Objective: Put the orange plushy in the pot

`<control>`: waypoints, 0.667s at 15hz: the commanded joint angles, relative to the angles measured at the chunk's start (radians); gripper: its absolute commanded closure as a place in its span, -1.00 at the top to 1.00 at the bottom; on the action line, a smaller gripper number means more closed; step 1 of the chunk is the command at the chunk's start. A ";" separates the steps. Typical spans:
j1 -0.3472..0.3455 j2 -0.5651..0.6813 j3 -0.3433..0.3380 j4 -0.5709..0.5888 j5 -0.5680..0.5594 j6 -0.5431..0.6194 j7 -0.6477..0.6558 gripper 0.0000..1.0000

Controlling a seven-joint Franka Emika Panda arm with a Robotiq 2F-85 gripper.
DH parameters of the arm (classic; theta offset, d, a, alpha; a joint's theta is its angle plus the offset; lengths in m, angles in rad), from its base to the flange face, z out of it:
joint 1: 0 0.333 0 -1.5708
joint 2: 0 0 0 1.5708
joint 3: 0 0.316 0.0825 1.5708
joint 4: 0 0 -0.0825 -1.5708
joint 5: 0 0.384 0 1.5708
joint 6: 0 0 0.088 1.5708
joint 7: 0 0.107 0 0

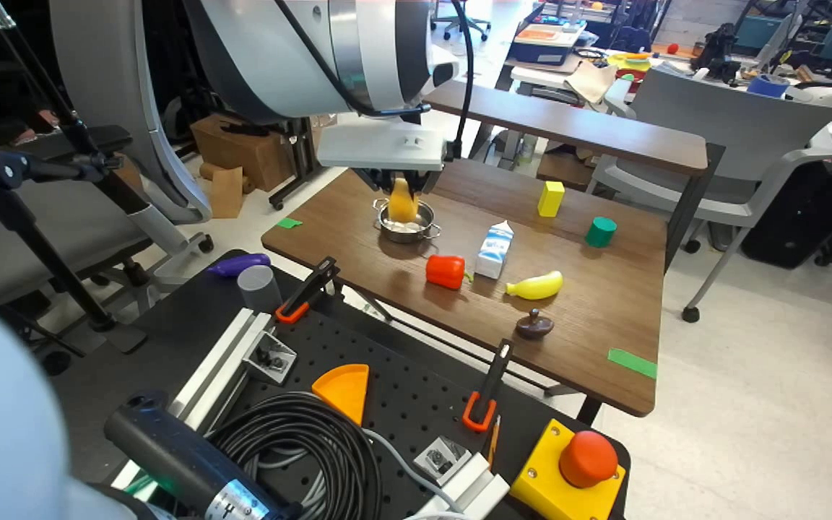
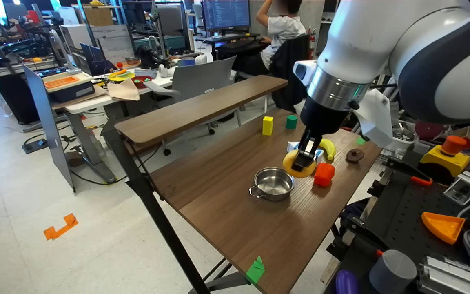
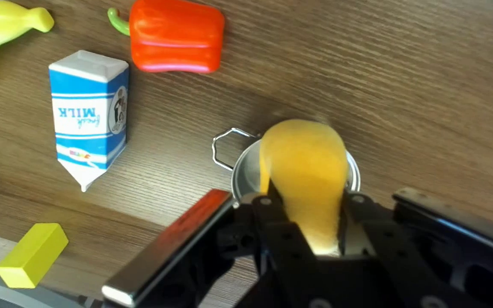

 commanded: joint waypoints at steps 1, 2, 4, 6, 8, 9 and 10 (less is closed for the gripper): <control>0.043 0.017 -0.049 0.007 -0.054 0.052 0.017 -0.89; 0.048 0.021 -0.055 0.013 -0.059 0.051 0.020 -0.89; 0.057 0.031 -0.064 0.027 -0.061 0.048 0.022 -0.89; 0.065 0.046 -0.073 0.044 -0.062 0.046 0.026 -0.89; 0.074 0.062 -0.083 0.060 -0.063 0.042 0.029 -0.89; 0.081 0.072 -0.089 0.069 -0.061 0.040 0.032 -0.89; 0.087 0.082 -0.094 0.077 -0.060 0.039 0.033 -0.89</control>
